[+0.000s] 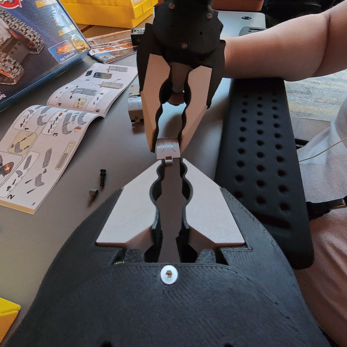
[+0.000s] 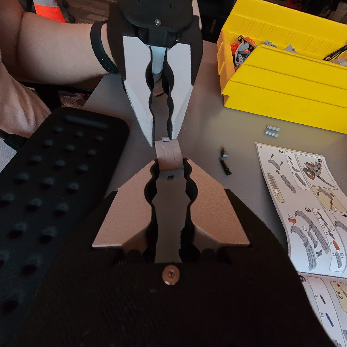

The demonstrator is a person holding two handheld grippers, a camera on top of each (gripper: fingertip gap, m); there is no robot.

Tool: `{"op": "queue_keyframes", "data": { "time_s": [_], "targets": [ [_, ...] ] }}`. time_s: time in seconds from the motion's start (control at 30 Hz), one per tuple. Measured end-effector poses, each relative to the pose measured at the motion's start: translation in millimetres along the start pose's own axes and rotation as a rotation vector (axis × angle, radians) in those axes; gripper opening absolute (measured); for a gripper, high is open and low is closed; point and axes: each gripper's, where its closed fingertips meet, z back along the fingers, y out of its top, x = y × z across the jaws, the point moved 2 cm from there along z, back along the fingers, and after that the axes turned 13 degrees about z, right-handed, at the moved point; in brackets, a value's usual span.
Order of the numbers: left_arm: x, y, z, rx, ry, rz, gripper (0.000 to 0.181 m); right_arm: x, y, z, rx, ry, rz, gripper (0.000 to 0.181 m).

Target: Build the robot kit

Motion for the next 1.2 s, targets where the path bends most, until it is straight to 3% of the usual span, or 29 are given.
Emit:
{"op": "queue_keyframes", "data": {
  "time_s": [0.3,0.47,0.57,0.77,0.9,0.97,1.03,1.2],
  "targets": [
    [-9,-7,-4,-0.035,0.057,-0.027,0.006,-3,-8,-7,-0.028,0.024,-0.005,0.034],
    [-9,-9,-4,-0.033,0.046,-0.016,0.006,-1,-8,-7,-0.049,-0.004,0.039,0.025],
    [-14,-8,-4,-0.032,0.086,-0.011,0.006,1,-7,-8,-0.056,-0.029,0.049,0.035],
    [-11,-8,-5,-0.029,0.051,0.012,0.006,1,-5,-4,-0.065,-0.039,0.083,0.023],
    [-28,-5,1,-0.019,0.092,0.092,0.026,9,-14,5,-0.111,-0.057,0.060,0.023],
    [-41,6,9,0.010,0.111,0.175,0.017,14,-20,12,-0.130,-0.073,0.041,0.023],
    [-59,14,14,-0.034,0.172,0.220,0.010,18,-25,18,-0.138,-0.087,0.023,0.023],
    [-94,16,0,-0.330,0.284,0.147,0.011,23,-30,25,-0.170,-0.114,0.039,0.023]
  ]
}}
